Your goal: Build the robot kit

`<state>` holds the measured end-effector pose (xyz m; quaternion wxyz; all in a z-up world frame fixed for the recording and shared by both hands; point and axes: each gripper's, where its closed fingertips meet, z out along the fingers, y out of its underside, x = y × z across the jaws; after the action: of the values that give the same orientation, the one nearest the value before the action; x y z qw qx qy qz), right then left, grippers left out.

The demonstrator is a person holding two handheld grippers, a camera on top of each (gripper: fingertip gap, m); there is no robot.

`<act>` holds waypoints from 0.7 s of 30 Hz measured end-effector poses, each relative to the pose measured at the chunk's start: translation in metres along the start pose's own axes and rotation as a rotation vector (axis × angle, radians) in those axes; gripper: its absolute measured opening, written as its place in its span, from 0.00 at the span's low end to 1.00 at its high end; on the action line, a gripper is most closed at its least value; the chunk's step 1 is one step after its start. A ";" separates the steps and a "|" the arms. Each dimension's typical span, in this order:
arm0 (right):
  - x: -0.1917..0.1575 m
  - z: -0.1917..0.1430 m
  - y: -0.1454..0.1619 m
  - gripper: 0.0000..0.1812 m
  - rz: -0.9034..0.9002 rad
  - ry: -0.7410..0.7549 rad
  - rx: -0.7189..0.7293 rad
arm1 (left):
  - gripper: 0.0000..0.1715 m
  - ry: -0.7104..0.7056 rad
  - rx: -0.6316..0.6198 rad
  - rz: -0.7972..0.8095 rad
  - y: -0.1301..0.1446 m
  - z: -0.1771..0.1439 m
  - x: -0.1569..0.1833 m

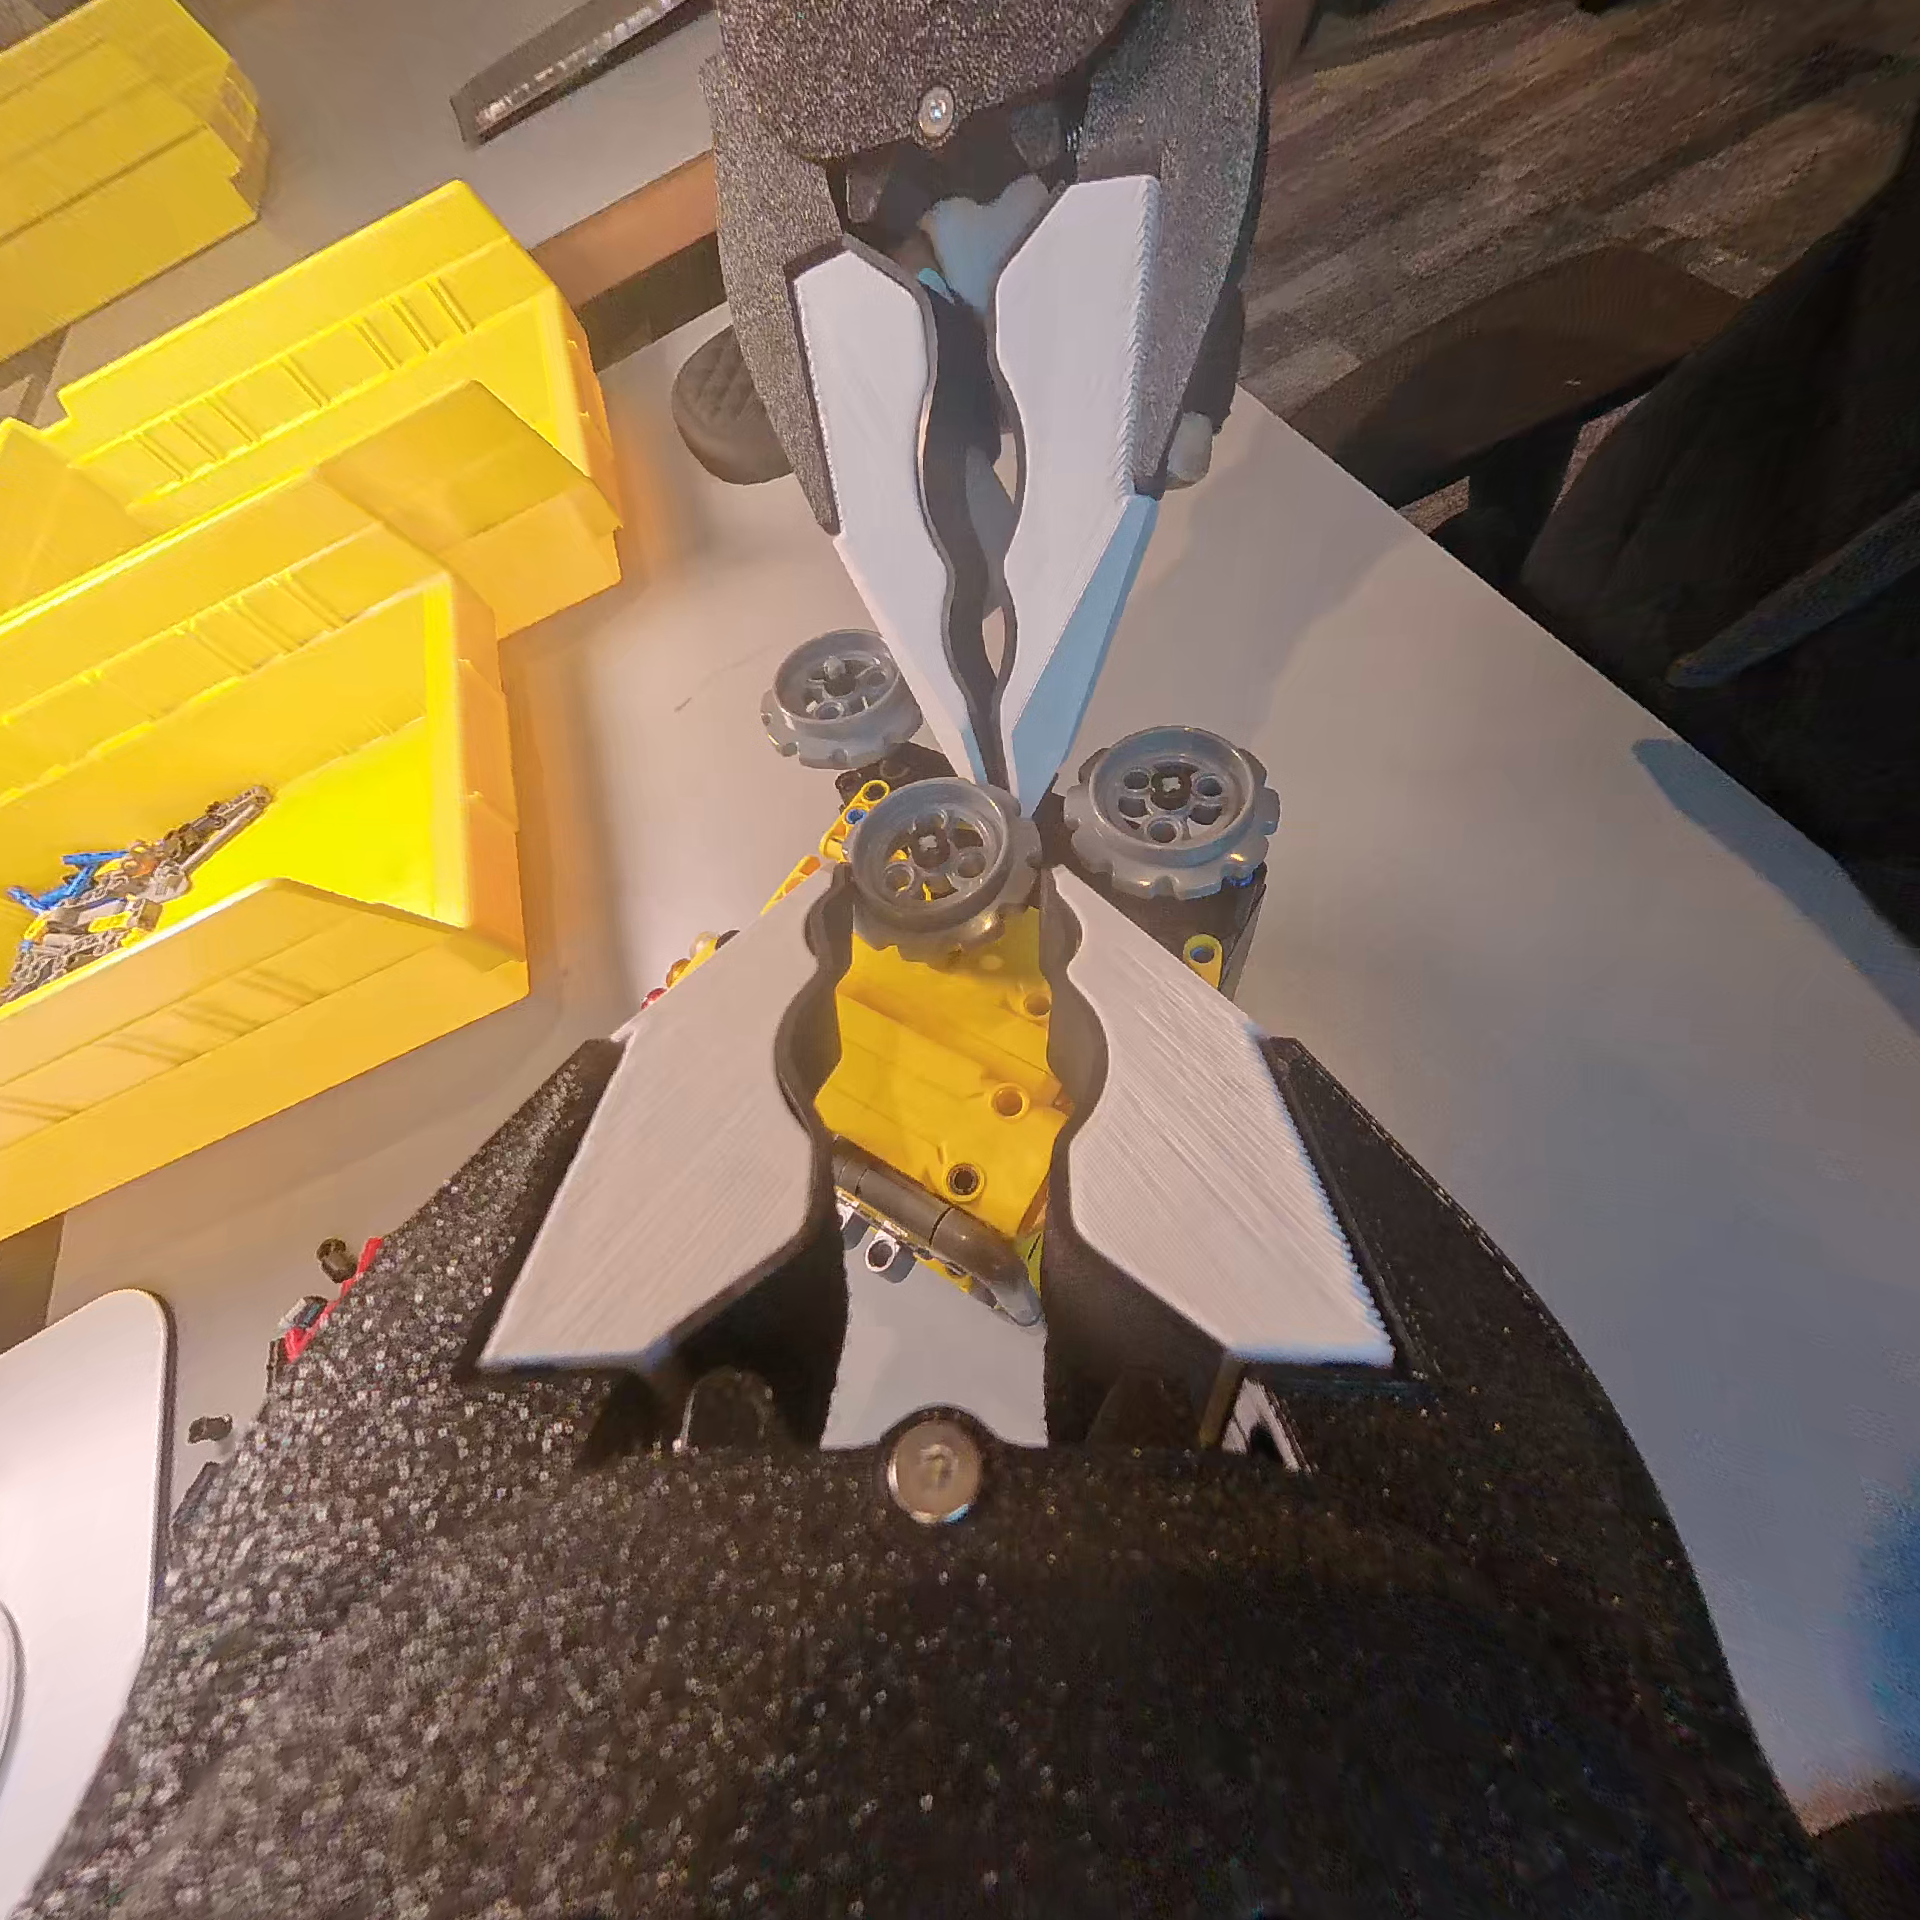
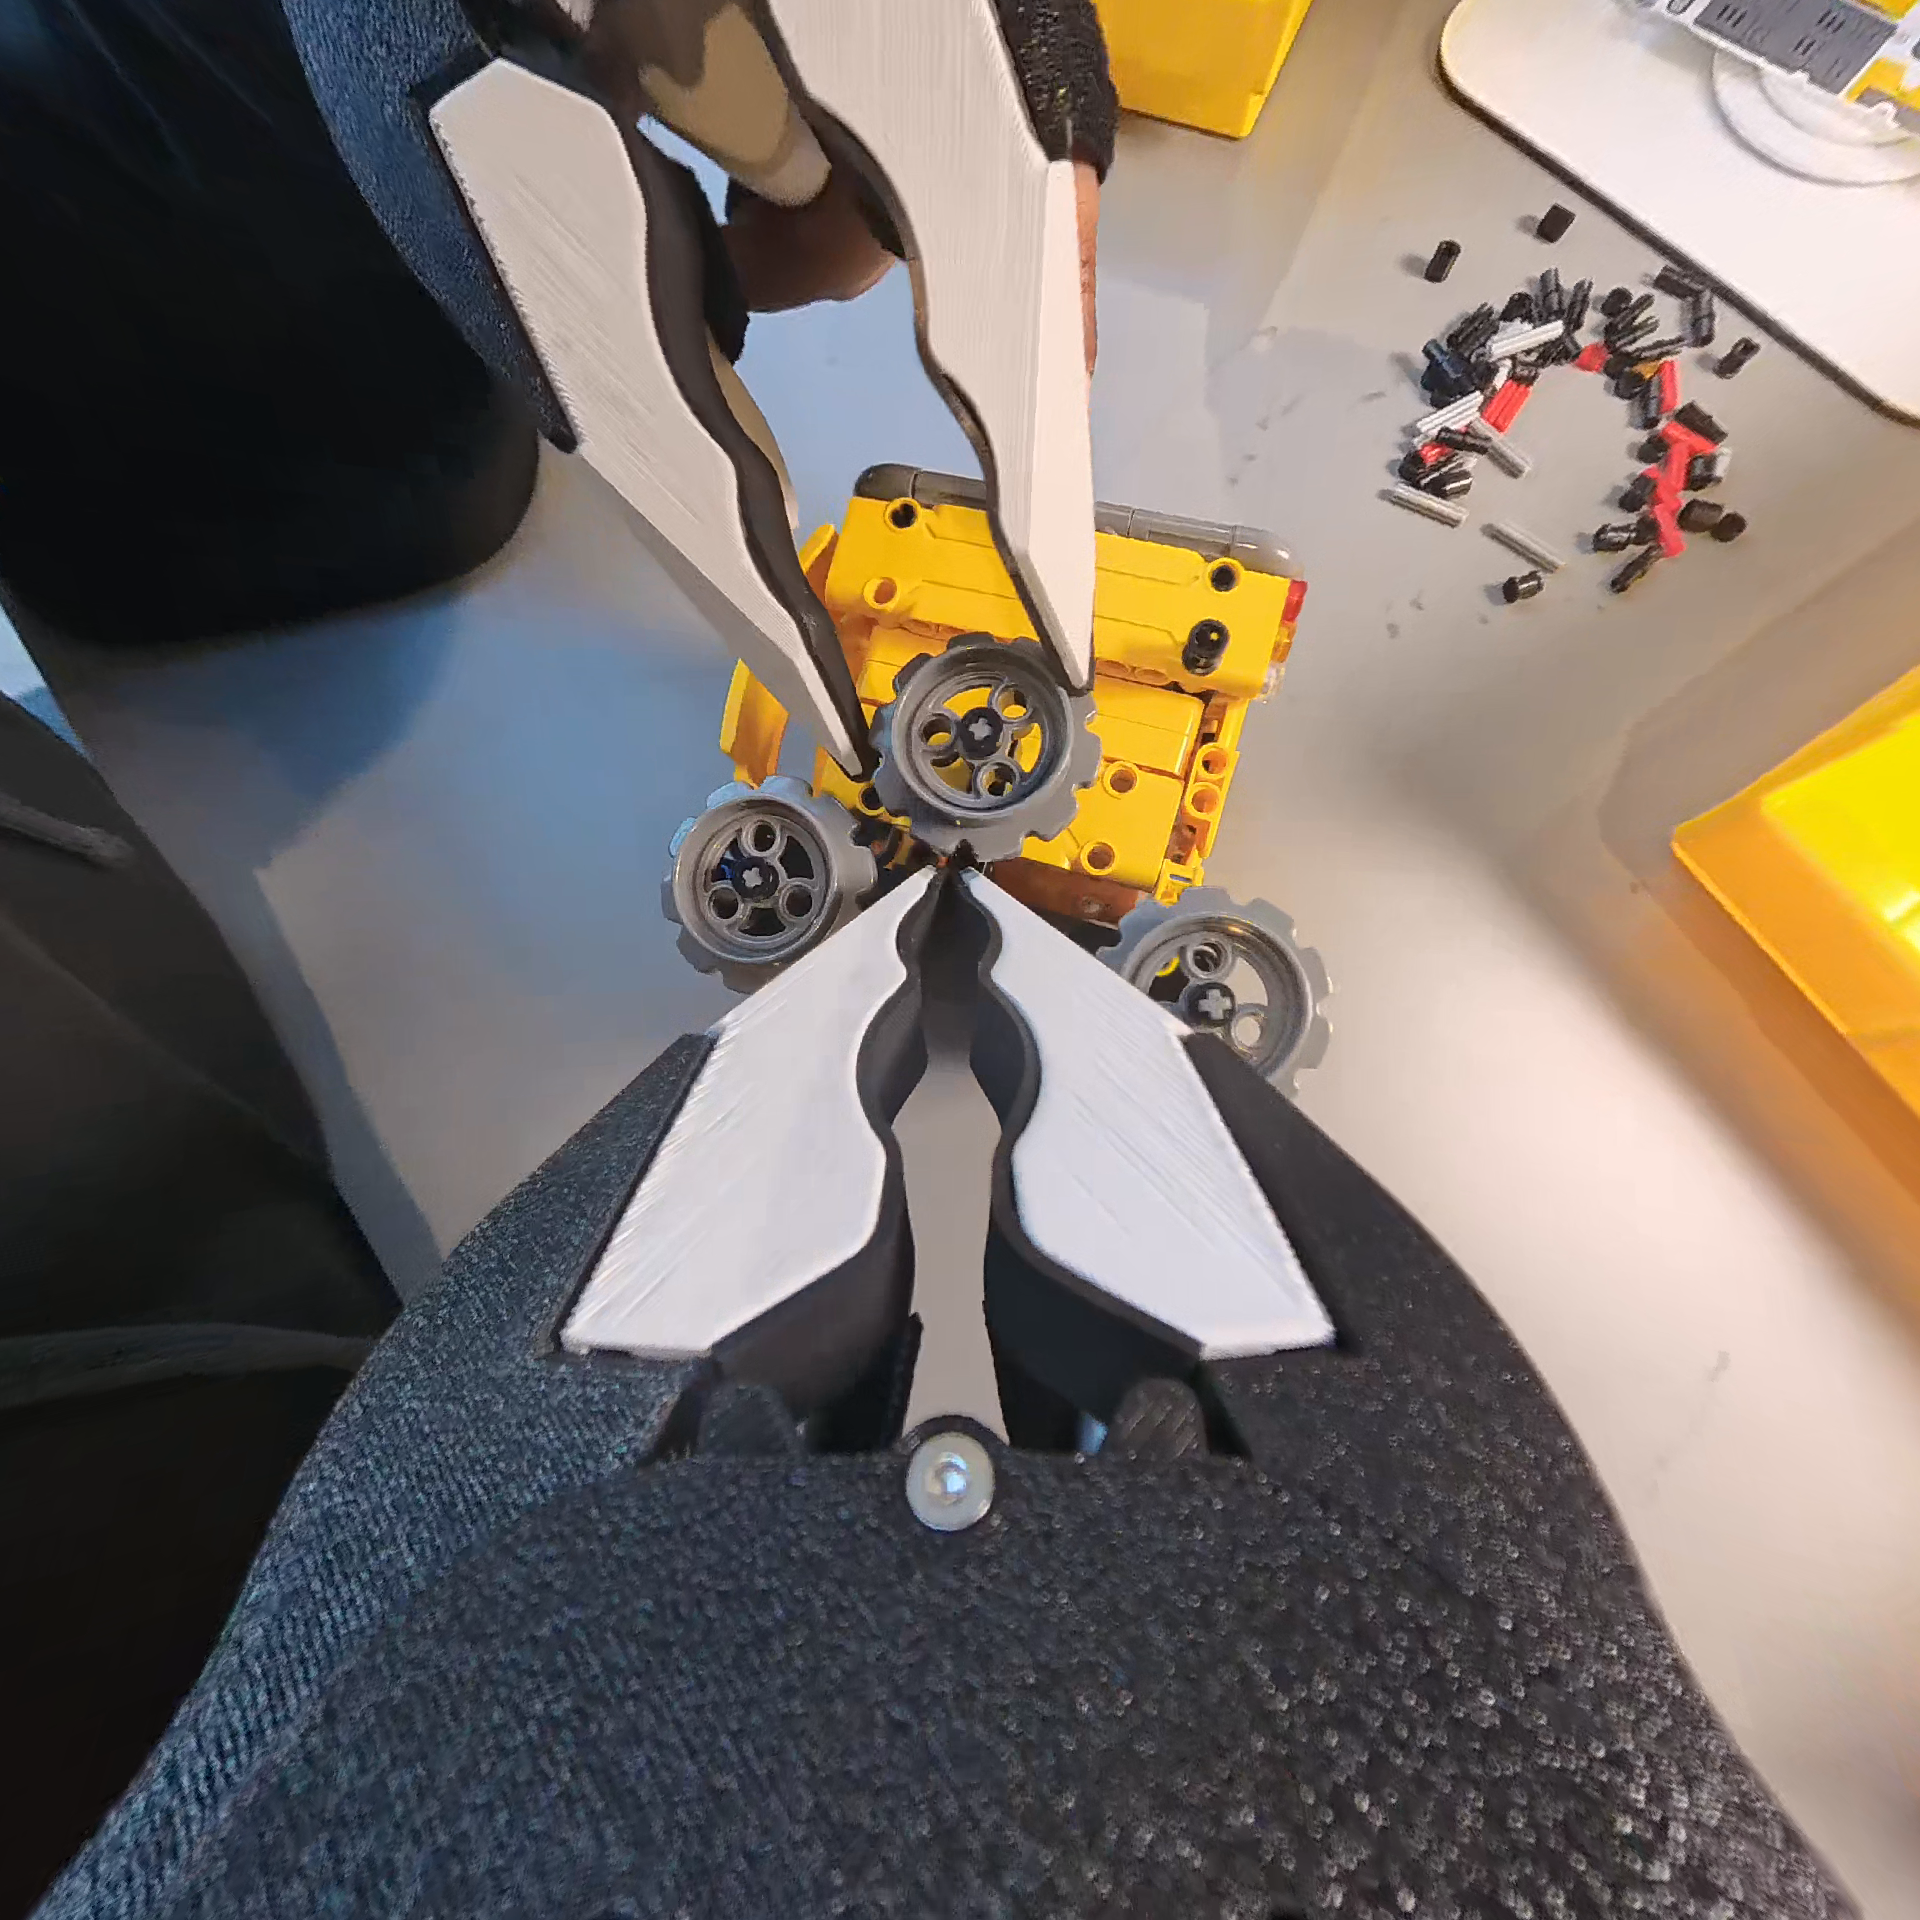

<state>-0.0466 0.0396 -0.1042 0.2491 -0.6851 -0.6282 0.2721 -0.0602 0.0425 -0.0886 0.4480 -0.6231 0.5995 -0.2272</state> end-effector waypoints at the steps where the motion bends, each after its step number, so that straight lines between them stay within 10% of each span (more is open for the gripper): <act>1: 0.000 0.000 0.000 0.00 -0.020 0.008 -0.015 | 0.20 0.002 0.000 0.000 0.000 0.000 0.000; 14: 0.007 0.008 -0.006 0.00 -0.048 0.002 -0.081 | 0.25 0.001 -0.010 -0.033 0.005 -0.007 -0.003; 21: 0.005 -0.013 -0.004 0.07 -0.025 -0.050 -0.002 | 0.43 -0.059 0.099 -0.159 0.001 -0.039 -0.007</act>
<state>-0.0401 0.0445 -0.0925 0.2360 -0.6705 -0.6429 0.2855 -0.0939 0.0379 -0.0687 0.4764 -0.6521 0.5227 -0.2731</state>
